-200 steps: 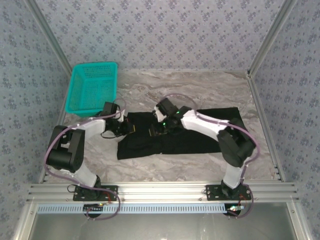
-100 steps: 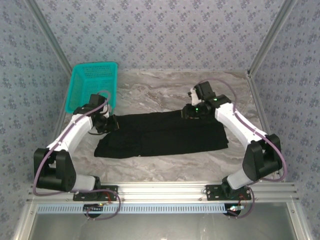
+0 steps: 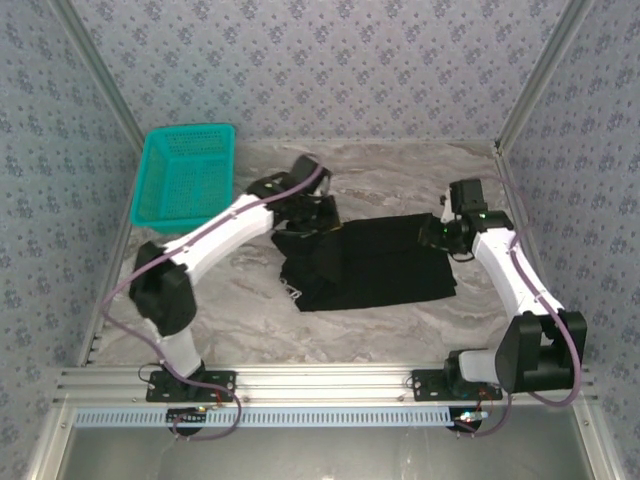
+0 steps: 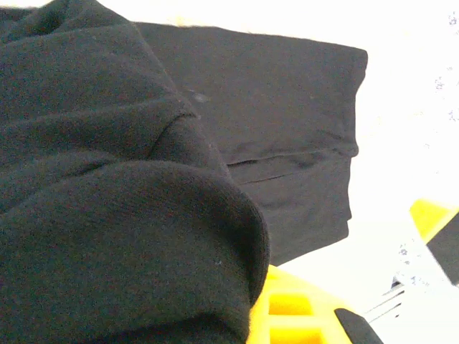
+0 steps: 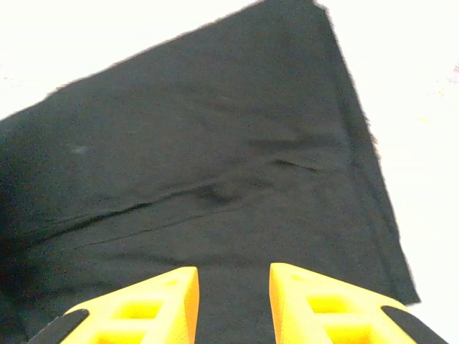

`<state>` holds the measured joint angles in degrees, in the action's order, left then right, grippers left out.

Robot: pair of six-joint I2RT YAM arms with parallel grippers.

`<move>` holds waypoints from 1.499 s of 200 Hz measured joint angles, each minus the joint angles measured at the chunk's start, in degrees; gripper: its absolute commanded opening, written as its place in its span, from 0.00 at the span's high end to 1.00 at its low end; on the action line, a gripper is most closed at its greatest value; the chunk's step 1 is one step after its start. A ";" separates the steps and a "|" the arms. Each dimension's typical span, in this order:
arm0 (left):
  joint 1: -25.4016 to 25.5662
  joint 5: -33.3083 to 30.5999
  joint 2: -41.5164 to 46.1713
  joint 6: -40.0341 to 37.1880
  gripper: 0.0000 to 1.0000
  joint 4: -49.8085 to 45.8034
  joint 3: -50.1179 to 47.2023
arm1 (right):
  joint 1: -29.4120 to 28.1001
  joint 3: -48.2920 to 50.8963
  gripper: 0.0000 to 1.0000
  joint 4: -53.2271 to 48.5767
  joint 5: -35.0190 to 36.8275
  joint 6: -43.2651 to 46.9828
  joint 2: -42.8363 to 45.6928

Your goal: Fold the inside-out t-shirt

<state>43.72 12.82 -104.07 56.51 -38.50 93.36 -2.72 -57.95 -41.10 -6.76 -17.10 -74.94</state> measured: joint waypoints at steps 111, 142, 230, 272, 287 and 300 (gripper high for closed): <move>9.66 -0.85 -30.51 5.53 1.00 -3.82 40.54 | 7.58 8.11 0.65 2.05 0.39 -3.50 -0.07; 9.75 -0.20 -32.63 5.51 1.00 -4.74 46.40 | 8.33 8.35 0.65 2.23 0.39 -4.11 -0.04; 8.46 0.24 -34.36 2.14 1.00 -8.09 46.66 | 5.31 8.31 0.69 7.78 -1.40 -6.08 -12.90; 7.67 0.22 -31.43 0.74 1.00 -7.30 39.28 | 0.61 7.74 0.69 9.29 -3.13 -7.15 -17.16; 7.30 0.22 -28.59 0.46 1.00 -6.05 34.80 | -1.49 7.17 0.69 10.16 -3.41 -8.00 -17.81; 6.78 0.20 -25.57 0.28 1.00 -4.79 30.58 | -3.39 6.80 0.69 10.99 -3.65 -8.92 -18.43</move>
<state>50.50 13.02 -129.64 56.80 -43.29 123.94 -6.11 -51.16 -30.11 -10.41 -26.02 -93.36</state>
